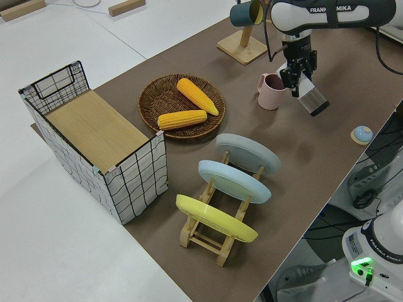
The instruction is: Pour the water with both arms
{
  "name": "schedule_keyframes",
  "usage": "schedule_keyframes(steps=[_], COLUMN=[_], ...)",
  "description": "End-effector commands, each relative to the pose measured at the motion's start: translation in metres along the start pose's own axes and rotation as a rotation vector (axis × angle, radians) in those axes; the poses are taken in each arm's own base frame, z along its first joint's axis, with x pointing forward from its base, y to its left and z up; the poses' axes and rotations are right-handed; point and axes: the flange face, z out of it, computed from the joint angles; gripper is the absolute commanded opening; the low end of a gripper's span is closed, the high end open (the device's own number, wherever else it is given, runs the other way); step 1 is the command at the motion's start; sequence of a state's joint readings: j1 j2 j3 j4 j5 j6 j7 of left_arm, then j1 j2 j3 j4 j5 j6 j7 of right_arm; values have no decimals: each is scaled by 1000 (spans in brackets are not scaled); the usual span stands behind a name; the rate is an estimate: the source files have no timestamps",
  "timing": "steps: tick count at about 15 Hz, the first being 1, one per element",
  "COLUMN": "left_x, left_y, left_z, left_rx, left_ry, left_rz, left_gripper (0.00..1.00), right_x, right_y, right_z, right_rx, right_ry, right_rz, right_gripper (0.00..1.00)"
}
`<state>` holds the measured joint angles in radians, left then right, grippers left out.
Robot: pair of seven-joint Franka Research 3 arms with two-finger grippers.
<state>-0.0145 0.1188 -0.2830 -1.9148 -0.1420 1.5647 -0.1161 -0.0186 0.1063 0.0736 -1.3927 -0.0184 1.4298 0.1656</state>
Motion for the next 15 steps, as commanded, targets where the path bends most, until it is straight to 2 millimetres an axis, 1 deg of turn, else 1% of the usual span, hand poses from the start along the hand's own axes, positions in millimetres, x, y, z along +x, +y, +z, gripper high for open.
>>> schedule_keyframes(steps=[1,4,9,11,13,15], left_x=[-16,-21,-23,-28,-40,-56], left_y=[4,3,4,5,5,2], left_z=[-18,-25,-26,-28,-27,-18], left_rx=[25,22,23,22,21,15], left_ry=[11,30,48,79,153,243], left_rz=[-13,-20,-19,-20,-27,-29], left_gripper=[0,0,0,0,0,0], right_x=[-4,-4,-5,-4,-4,-4], right_y=[1,1,1,1,1,1], right_z=[-2,-2,-2,-2,-2,-2], right_rx=[20,20,20,20,20,20], right_ry=[3,3,2,3,3,3], right_rz=[-12,-12,-12,-12,-12,-12], right_gripper=[992,992,992,992,992,992])
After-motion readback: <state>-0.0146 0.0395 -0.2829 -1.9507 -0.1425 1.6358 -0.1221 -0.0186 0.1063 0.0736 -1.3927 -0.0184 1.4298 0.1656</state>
